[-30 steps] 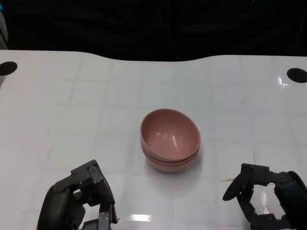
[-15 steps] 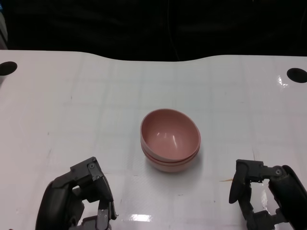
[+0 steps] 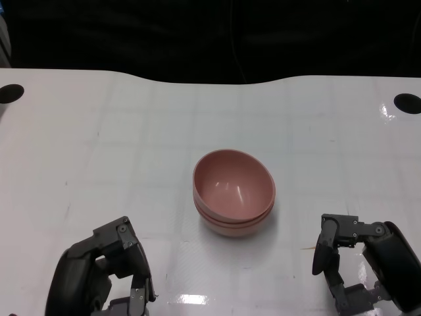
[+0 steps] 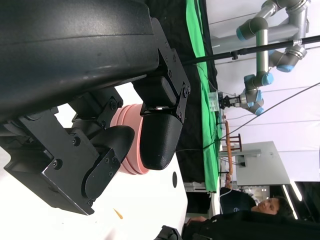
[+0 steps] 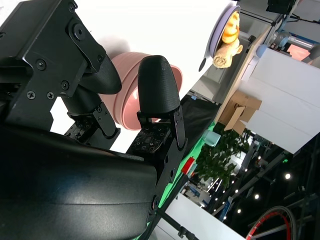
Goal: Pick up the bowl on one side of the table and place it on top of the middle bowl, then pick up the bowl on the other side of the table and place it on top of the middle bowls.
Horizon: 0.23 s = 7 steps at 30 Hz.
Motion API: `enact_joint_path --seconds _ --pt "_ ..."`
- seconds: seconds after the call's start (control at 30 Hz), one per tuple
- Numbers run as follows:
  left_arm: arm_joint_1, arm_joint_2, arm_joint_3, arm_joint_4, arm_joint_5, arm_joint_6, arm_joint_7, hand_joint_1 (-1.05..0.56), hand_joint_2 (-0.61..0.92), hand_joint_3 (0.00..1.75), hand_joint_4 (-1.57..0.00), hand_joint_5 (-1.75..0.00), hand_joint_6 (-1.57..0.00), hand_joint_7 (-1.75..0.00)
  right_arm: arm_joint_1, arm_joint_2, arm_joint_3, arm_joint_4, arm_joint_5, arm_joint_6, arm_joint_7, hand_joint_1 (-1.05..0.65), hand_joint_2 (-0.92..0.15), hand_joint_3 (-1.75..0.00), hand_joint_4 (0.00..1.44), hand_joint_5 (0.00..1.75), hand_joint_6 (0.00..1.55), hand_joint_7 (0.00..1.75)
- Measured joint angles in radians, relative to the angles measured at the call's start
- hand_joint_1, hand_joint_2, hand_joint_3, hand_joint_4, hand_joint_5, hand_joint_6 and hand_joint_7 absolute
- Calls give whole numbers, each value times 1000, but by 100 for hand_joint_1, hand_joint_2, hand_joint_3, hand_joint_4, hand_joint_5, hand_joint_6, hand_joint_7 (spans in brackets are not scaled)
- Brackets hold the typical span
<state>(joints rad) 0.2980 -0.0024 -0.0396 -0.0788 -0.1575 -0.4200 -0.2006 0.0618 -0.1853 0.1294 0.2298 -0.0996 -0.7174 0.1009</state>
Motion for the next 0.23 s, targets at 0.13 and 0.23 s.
enact_joint_path --seconds 0.13,0.23 --pt "8 0 0 0 3 -13 0 1 27 161 -97 -175 -87 -159 -9 0 -8 2 -7 -3 4 14 -13 -175 101 175 90 155" --pt "15 0 0 0 4 -15 0 1 26 161 -97 -174 -87 -159 -15 0 -9 13 -7 -7 7 15 -13 -175 101 175 90 154"
